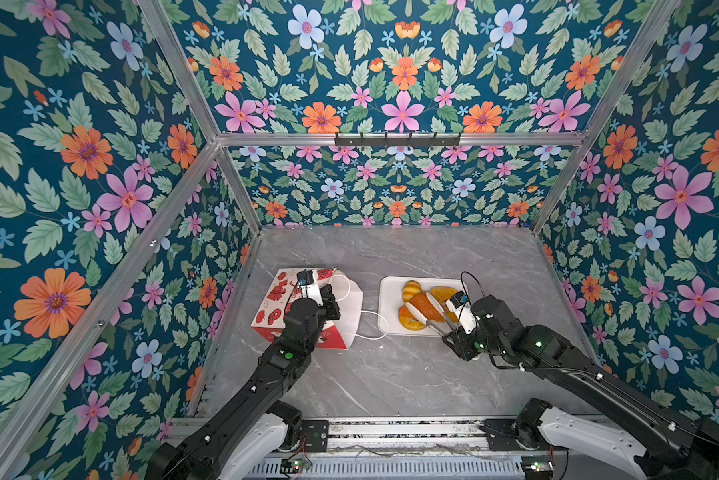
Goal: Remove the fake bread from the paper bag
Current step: 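Move the right-held tongs back into the bag toward the yellow bread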
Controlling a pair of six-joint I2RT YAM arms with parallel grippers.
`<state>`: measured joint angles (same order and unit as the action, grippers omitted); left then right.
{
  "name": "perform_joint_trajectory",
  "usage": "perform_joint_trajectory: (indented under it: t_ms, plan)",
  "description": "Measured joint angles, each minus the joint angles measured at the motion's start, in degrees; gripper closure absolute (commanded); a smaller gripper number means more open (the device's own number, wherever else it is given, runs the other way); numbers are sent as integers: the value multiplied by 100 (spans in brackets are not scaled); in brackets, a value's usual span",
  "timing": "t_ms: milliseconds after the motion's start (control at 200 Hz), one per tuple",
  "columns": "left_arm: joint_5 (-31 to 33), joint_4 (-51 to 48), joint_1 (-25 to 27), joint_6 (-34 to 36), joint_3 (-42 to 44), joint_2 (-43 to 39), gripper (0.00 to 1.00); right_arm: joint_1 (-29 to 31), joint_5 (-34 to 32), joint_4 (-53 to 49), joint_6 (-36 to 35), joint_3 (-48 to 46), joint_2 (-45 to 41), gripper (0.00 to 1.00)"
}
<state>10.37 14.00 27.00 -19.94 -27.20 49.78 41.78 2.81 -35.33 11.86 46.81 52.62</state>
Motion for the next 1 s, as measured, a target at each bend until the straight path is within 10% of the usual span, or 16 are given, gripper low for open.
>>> perform_joint_trajectory:
  t_ms: [500,1000]
  plan:
    - [92,-529,0,1010,-774,476,92,730,1414,2098,608,83,1187,55]
    - [-1388,531,-33,2461,-1266,1759,97,1145,1818,3213,960,4,2037,57]
